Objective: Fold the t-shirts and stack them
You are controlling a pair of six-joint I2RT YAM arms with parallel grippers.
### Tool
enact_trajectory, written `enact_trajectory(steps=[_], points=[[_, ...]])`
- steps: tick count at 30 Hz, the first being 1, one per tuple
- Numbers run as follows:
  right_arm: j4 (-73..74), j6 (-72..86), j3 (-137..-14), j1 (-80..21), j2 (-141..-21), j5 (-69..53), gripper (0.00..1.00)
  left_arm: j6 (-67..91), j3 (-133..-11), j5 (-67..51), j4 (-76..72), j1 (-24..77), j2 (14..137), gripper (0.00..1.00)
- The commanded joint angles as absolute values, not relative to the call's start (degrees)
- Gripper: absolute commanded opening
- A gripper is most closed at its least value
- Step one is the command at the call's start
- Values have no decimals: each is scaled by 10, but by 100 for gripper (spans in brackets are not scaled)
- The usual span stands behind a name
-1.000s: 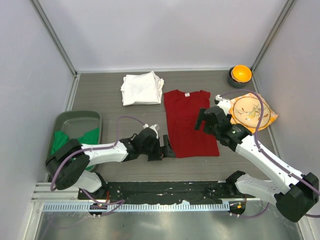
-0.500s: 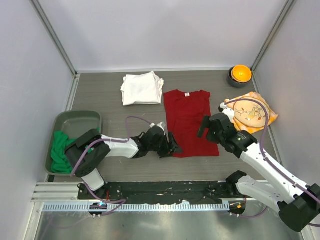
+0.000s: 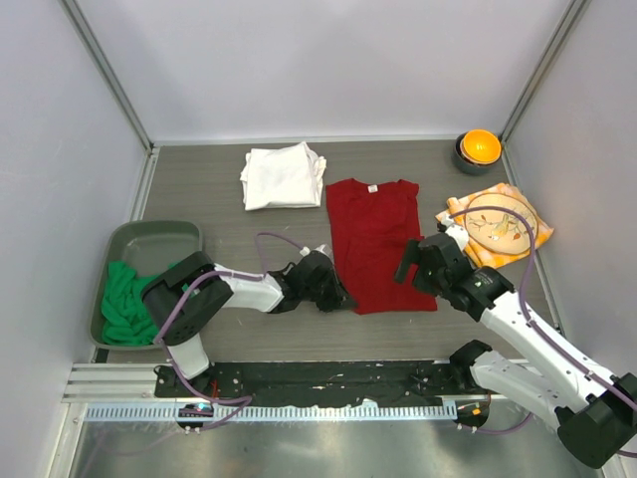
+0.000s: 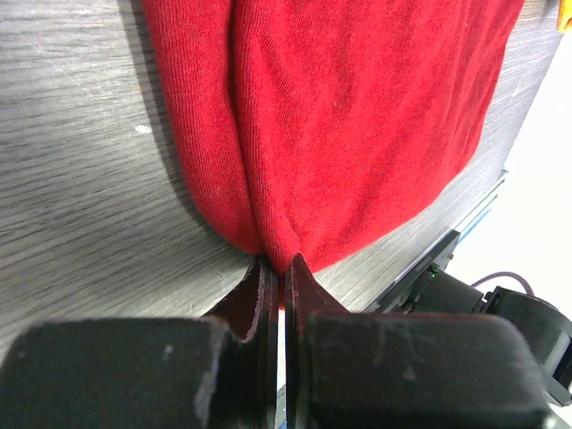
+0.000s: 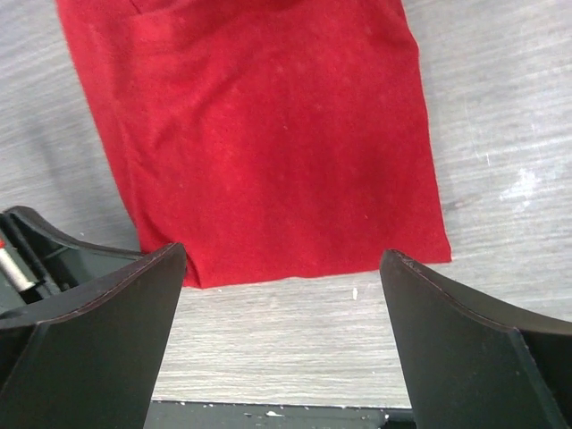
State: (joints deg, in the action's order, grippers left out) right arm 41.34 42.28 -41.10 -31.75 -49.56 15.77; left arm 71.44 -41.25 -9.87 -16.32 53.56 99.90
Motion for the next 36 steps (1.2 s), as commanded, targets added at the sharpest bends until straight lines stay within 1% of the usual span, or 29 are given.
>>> enact_trajectory(steps=[1,5,10,19,28,29,32,36], points=[[439,462,-383,-316,-481,160,95,693,-396,-43,-81,528,995,0],[439,482,-351,-316,-474,147,93,686,-372,-43,-71,510,965,0],[439,497,-341,-316,-469,142,92,679,-350,-41,-62,495,940,0],[442,519,-295,-316,-461,127,88,683,-329,-50,-86,486,947,0],[437,546,-259,-316,-445,139,73,684,-318,-56,-95,481,943,0],[435,548,-258,-316,-446,142,69,684,-316,-56,-96,480,942,0],[426,556,-247,-317,-448,153,64,682,-312,-55,-92,477,937,0],[417,567,-233,-316,-446,169,63,679,-305,-57,-88,471,927,0]])
